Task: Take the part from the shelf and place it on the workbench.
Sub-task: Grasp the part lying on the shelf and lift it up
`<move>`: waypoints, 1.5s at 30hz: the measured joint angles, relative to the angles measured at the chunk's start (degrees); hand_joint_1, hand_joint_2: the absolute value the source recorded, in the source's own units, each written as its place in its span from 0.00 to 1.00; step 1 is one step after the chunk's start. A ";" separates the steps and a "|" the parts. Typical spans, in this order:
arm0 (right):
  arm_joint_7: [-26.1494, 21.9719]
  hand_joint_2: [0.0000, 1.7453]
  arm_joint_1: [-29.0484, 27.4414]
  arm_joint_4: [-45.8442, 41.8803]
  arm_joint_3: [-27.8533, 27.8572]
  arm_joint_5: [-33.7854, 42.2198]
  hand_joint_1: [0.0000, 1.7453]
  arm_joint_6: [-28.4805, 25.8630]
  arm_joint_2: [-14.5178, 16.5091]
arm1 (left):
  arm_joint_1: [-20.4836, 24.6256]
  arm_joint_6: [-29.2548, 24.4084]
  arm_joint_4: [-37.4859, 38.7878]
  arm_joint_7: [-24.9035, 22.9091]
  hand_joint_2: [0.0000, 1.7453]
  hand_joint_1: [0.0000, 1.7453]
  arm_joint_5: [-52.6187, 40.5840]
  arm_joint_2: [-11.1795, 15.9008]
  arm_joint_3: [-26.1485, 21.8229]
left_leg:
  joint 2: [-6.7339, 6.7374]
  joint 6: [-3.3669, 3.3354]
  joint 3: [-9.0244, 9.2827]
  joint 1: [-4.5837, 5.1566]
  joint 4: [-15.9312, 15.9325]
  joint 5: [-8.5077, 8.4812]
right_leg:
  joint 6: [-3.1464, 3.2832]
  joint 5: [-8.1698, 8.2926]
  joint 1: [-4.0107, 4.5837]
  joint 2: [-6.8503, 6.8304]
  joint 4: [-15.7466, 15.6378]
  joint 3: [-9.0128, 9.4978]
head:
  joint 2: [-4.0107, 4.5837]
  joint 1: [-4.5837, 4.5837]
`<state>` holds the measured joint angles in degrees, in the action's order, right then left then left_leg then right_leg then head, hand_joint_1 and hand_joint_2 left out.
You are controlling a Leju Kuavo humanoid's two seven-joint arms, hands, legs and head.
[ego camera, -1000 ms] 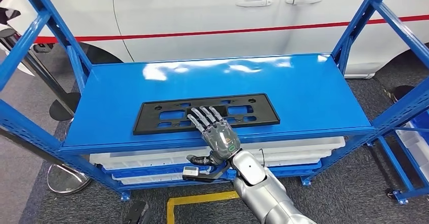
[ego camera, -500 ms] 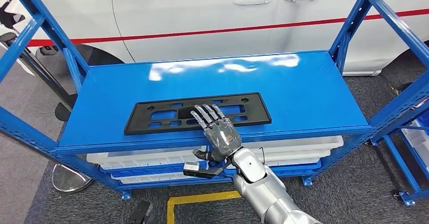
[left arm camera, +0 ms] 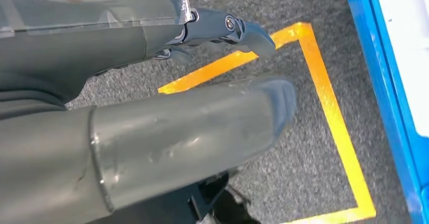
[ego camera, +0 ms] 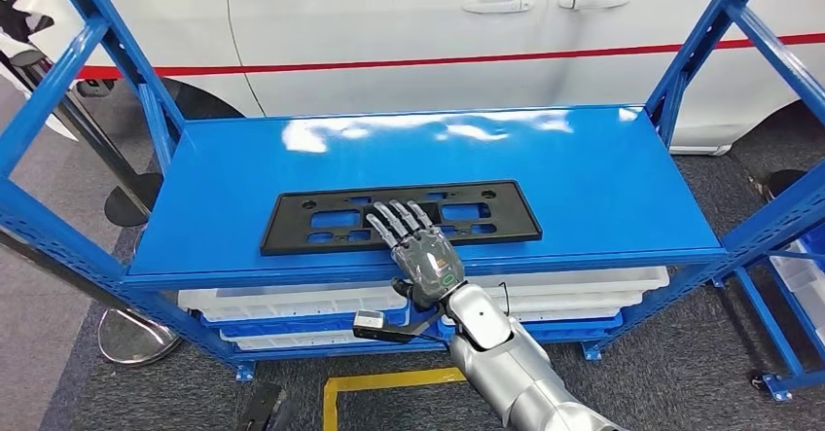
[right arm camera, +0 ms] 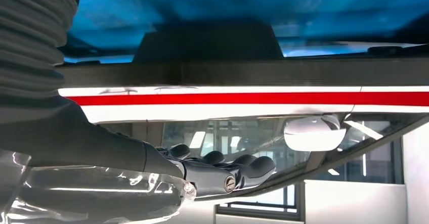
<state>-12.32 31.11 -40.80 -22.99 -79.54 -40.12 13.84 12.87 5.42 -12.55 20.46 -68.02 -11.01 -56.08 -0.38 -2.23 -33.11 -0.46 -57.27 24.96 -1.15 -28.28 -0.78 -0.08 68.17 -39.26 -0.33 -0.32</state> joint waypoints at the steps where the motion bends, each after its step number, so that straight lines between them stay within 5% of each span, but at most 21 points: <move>1: 0.39 1.00 0.10 0.03 0.00 -0.19 0.00 0.00 0.01 | 0.02 0.00 0.00 0.00 0.00 0.00 0.00 -0.03 0.02 | -0.06 0.24 -0.10 0.08 -0.33 0.23 | 0.12 1.49 0.01 0.04 -3.76 1.90 | 0.00 -0.01; 3: 2.16 1.00 0.32 0.10 0.00 -1.01 0.00 0.00 0.02 | 0.09 0.00 0.00 -0.01 0.00 0.00 0.02 -0.04 0.08 | -0.13 0.76 -0.38 0.23 -0.90 0.58 | 0.58 2.77 0.13 0.12 -8.31 4.05 | 0.00 -0.02; 7: 5.24 1.00 0.85 0.58 0.00 -1.75 0.00 -0.01 0.01 | 0.10 0.00 0.00 -0.03 0.00 0.00 0.14 -0.03 0.16 | -0.07 1.93 -0.74 0.10 -1.58 1.22 | 1.92 2.92 0.21 0.11 -9.05 4.16 | 0.00 -0.03; 9: 5.41 1.00 1.21 0.80 0.01 -1.42 0.00 -0.01 0.04 | 0.13 0.00 0.00 -0.02 0.00 0.00 0.20 -0.03 0.21 | 0.01 2.47 -2.53 -0.06 -5.68 3.84 | 2.47 3.09 0.00 0.01 -9.36 4.28 | 0.00 -0.05; 11: 5.52 1.00 1.46 1.10 0.07 -1.07 0.00 0.01 0.01 | 0.03 -0.01 0.00 -0.02 0.00 0.00 0.23 -0.03 0.25 | 0.04 2.90 -6.05 -0.19 -13.38 7.40 | 2.71 3.05 0.07 -0.11 -9.38 4.26 | 0.00 -0.05; 13: 5.69 1.00 1.59 1.36 0.27 -0.82 0.00 0.01 -0.04 | -0.20 -0.01 0.00 -0.02 0.00 0.00 0.27 -0.03 0.27 | 0.04 3.07 -7.99 -0.22 -17.49 8.15 | 2.75 3.02 0.14 -0.16 -9.35 4.29 | 0.00 -0.05; 14: 5.78 1.00 1.64 1.35 0.55 -0.62 0.00 0.00 -0.04 | -0.27 0.00 0.00 -0.02 0.00 0.00 0.28 -0.03 0.28 | 0.04 3.00 -7.35 -0.22 -16.11 6.83 | 2.73 3.00 0.14 -0.14 -9.32 4.33 | 0.00 -0.05; 16: 5.24 1.00 1.71 0.76 2.15 1.22 0.00 -0.01 0.11 | -0.26 -0.01 0.00 -0.02 0.00 0.00 0.44 -0.03 0.30 | 0.11 2.54 -3.68 -0.19 -8.33 2.84 | 2.58 2.91 0.15 -0.11 -9.22 4.44 | 0.00 -0.04; 18: 2.80 1.00 2.03 -0.06 5.95 5.43 0.00 -0.02 0.56 | -0.22 -0.01 0.00 -0.02 0.00 0.00 0.73 -0.03 0.33 | 0.16 1.92 -0.71 0.09 -1.96 0.77 | 2.13 2.88 0.30 -0.13 -9.10 4.33 | 0.00 -0.05; 23: -2.88 1.00 3.01 -0.31 16.56 11.25 0.00 -0.01 1.81 | -0.59 -0.02 0.00 -0.02 0.00 0.00 1.05 -0.01 0.38 | 0.00 0.41 -0.06 -0.04 -0.14 0.20 | 0.53 2.08 0.38 -0.13 -8.05 3.73 | 0.00 -0.04; 27: -4.21 1.00 3.36 0.11 21.53 11.55 0.00 0.01 2.20 | -0.41 -0.02 0.00 -0.07 0.00 0.00 1.08 -0.05 0.46 | 0.04 -0.29 -0.03 -0.05 0.11 0.04 | -0.08 -3.95 0.27 -0.01 4.45 -2.23 | 0.00 -0.02; 29: -4.50 1.00 3.32 0.61 23.74 11.41 0.00 0.02 2.39 | -0.49 -0.02 0.00 -0.16 0.00 0.00 1.13 -0.05 0.50 | -0.09 -0.28 -0.04 -0.04 -0.06 0.15 | -0.17 -3.12 0.12 -0.01 5.78 -3.03 | 0.00 -0.01; 31: -4.65 1.00 3.50 0.93 25.08 11.21 0.01 0.02 2.61 | -0.50 -0.01 0.00 -0.21 0.00 0.00 1.17 -0.10 0.62 | -0.23 -0.03 -0.02 -0.06 -0.49 0.48 | 0.03 0.78 0.02 -0.01 -0.74 0.00 | 0.00 -0.01; 33: -4.78 1.00 3.79 1.17 25.90 10.98 0.49 0.02 2.91 | -0.41 0.00 0.00 -0.22 0.00 0.00 1.19 -0.18 0.77 | -0.28 0.46 -0.31 0.13 -1.08 0.90 | 0.39 2.92 0.12 0.05 -6.86 2.90 | 0.00 -0.03; 35: -4.95 1.00 3.91 1.49 26.37 10.58 0.98 0.02 3.21 | -0.30 -0.01 0.00 -0.22 0.00 0.00 1.20 -0.22 0.85 | -0.27 0.97 -0.62 0.31 -1.32 1.07 | 0.82 2.79 0.32 0.13 -8.29 3.44 | 0.00 -0.04; 38: -5.43 1.00 3.97 1.88 26.55 10.21 1.00 0.02 3.62 | -0.19 -0.08 0.00 -0.21 0.00 0.00 1.22 -0.24 0.92 | -0.15 1.82 -1.02 0.14 -2.42 2.05 | 1.82 2.96 0.15 0.10 -8.80 3.59 | 0.00 -0.04; 42: -6.09 1.00 3.91 2.03 26.60 10.21 1.00 0.02 4.14 | -0.17 -0.19 0.00 -0.20 0.00 0.00 1.22 -0.25 1.13 | 0.02 2.83 -6.87 -0.17 -14.80 7.89 | 2.58 2.91 0.07 -0.05 -9.01 3.83 | 0.00 -0.04; 44: -6.49 1.00 3.74 2.11 26.65 10.26 1.00 0.02 4.23 | -0.24 -0.20 0.00 -0.20 0.00 0.00 1.22 -0.25 1.21 | 0.02 2.96 -8.33 -0.21 -17.14 7.41 | 2.63 2.80 0.10 -0.03 -8.95 3.94 | 0.00 -0.04; 45: -6.67 1.00 3.69 2.10 26.68 10.29 1.00 0.02 4.31 | -0.23 -0.22 0.00 -0.20 0.00 0.00 1.22 -0.25 1.24 | 0.03 2.89 -7.43 -0.22 -14.90 5.57 | 2.60 2.71 0.09 0.01 -8.91 4.07 | 0.00 -0.04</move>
<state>-18.99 34.80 -38.70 3.68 -69.24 -40.11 18.14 12.64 5.20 -12.55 20.26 -66.79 -11.26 -54.84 -0.34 0.66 -40.53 -0.68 -72.17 30.52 1.45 -25.57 -0.68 -0.07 59.26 -35.19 -0.33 -0.36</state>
